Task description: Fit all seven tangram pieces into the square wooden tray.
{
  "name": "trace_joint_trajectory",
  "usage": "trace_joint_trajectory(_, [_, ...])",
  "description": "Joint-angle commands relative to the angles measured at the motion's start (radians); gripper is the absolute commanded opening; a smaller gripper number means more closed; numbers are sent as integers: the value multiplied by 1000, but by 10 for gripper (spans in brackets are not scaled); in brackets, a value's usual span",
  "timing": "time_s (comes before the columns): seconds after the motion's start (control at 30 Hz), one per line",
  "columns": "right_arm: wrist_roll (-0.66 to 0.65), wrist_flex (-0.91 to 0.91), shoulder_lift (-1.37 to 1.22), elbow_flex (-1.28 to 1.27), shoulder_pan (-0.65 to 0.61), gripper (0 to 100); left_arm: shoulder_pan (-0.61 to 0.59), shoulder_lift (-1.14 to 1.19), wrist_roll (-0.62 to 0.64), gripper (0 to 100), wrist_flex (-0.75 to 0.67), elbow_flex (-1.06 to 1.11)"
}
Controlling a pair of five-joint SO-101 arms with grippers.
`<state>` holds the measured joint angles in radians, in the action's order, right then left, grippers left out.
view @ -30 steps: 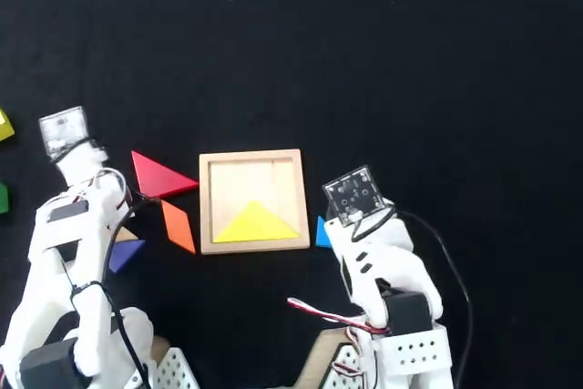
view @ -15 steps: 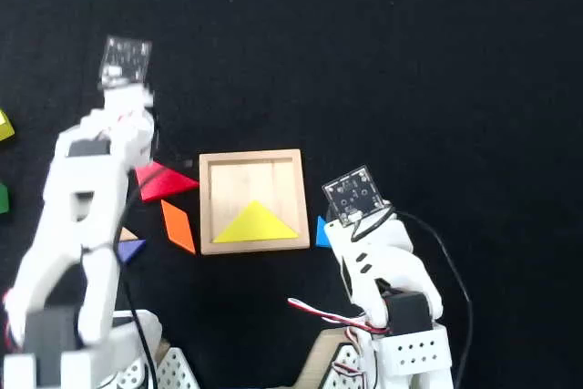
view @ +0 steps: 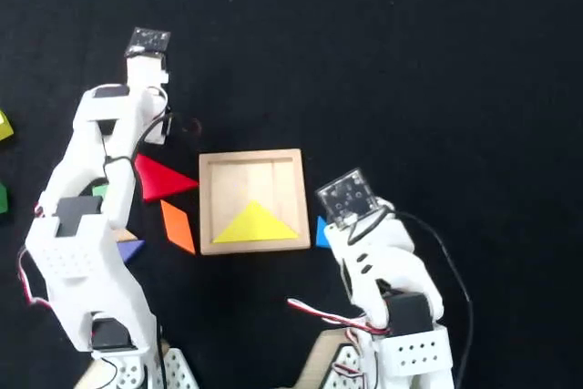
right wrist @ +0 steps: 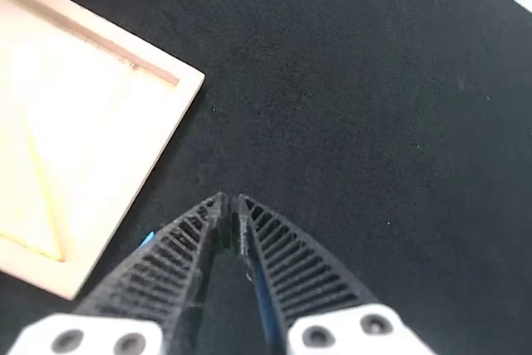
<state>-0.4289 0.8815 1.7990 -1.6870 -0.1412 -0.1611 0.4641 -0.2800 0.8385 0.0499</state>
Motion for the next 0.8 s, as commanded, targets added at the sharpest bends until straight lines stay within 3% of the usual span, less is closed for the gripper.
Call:
trace_joint_trajectory(0.0, [-26, 5, 73, 1, -9, 11, -21, 6, -127, 58, 51, -82])
trace_joint_trajectory(0.27, [-26, 6, 73, 1, -9, 11, -113, 29, -390, 58, 167, -82])
trace_joint_trajectory(0.5, [-26, 6, 73, 1, -9, 11, -240, 20, -480, 58, 258, -82])
trace_joint_trajectory(0.77, [-26, 6, 73, 1, -9, 11, -259, 18, -535, 57, 400, -87])
